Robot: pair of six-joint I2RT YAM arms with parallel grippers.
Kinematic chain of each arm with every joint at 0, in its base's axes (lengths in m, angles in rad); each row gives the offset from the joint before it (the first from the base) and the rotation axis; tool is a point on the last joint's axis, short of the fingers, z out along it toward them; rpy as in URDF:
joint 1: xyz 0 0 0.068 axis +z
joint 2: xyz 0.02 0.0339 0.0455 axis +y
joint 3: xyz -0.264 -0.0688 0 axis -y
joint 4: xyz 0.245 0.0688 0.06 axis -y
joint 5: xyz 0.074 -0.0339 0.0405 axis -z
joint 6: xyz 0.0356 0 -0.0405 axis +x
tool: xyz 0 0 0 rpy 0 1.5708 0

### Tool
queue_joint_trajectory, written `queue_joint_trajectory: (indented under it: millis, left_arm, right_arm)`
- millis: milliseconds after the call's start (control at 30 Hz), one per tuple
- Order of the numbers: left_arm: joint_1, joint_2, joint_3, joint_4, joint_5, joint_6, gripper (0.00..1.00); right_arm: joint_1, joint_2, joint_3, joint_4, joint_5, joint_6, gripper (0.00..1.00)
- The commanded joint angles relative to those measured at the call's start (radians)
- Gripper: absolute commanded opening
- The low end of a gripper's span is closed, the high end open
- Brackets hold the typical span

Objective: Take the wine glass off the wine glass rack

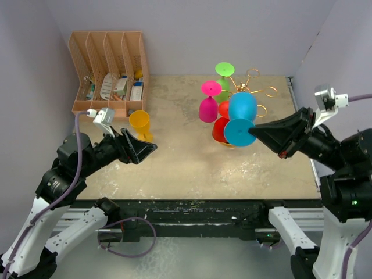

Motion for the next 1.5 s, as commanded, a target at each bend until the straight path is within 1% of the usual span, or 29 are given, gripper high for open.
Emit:
queue_joint_trajectory:
  millis: [0, 133, 233, 300, 333, 400, 433, 467, 500, 600, 667, 800, 933, 1033, 1100, 1200, 1467]
  left_arm:
    - [-0.001, -0.035, 0.04, -0.006, -0.034, -0.056, 0.81]
    - [-0.001, -0.044, 0.066, -0.031, -0.068, -0.082, 0.82]
    - [0.0, -0.037, 0.1, -0.056, -0.097, -0.091, 0.83]
    - [-0.001, -0.029, 0.121, -0.071, -0.111, -0.095, 0.84]
    - [0.0, -0.025, 0.131, -0.078, -0.118, -0.097, 0.84]
    - [-0.001, -0.02, 0.147, -0.088, -0.131, -0.103, 0.84]
    - [-0.001, -0.019, 0.155, -0.094, -0.141, -0.107, 0.84]
    - [-0.001, -0.018, 0.162, -0.099, -0.152, -0.111, 0.84]
    - [0.0, -0.017, 0.171, -0.108, -0.16, -0.12, 0.84]
    - [-0.001, -0.004, 0.231, -0.182, -0.202, -0.185, 0.83]
    - [-0.001, 0.0, 0.271, -0.246, -0.228, -0.259, 0.83]
    - [-0.001, -0.014, 0.27, -0.284, -0.223, -0.409, 0.82]
    - [-0.001, -0.024, 0.218, -0.229, -0.171, -0.516, 0.81]
    - [-0.001, -0.014, 0.182, -0.16, -0.114, -0.56, 0.8]
    - [-0.001, 0.0, 0.165, -0.126, -0.081, -0.581, 0.79]
    - [-0.001, 0.012, 0.144, -0.081, -0.044, -0.6, 0.78]
    - [-0.001, 0.002, 0.069, 0.002, 0.023, -0.657, 0.75]
  right_arm:
    - [0.062, 0.138, 0.088, 0.033, 0.018, -0.129, 0.0]
    - [0.142, 0.238, 0.169, 0.027, 0.084, -0.212, 0.0]
    - [0.257, 0.325, 0.24, 0.005, 0.176, -0.274, 0.0]
    - [0.386, 0.395, 0.315, -0.057, 0.271, -0.342, 0.0]
    - [0.483, 0.431, 0.345, -0.088, 0.347, -0.389, 0.0]
    - [0.702, 0.494, 0.387, -0.145, 0.586, -0.487, 0.0]
    - [0.802, 0.511, 0.38, -0.145, 0.704, -0.529, 0.0]
    - [0.871, 0.523, 0.37, -0.129, 0.793, -0.561, 0.0]
    - [0.912, 0.532, 0.358, -0.107, 0.849, -0.587, 0.0]
    - [0.967, 0.516, 0.283, -0.025, 0.947, -0.657, 0.0]
    - [0.989, 0.487, 0.226, 0.023, 0.997, -0.71, 0.0]
    - [1.076, 0.386, 0.045, 0.175, 1.117, -0.843, 0.0]
    - [1.247, 0.328, -0.151, 0.367, 1.291, -1.047, 0.0]
    - [1.364, 0.303, -0.301, 0.539, 1.401, -1.208, 0.0]
    - [1.419, 0.297, -0.369, 0.647, 1.451, -1.297, 0.0]
    - [1.457, 0.307, -0.42, 0.76, 1.499, -1.385, 0.0]
    - [1.514, 0.35, -0.514, 1.009, 1.551, -1.524, 0.0]
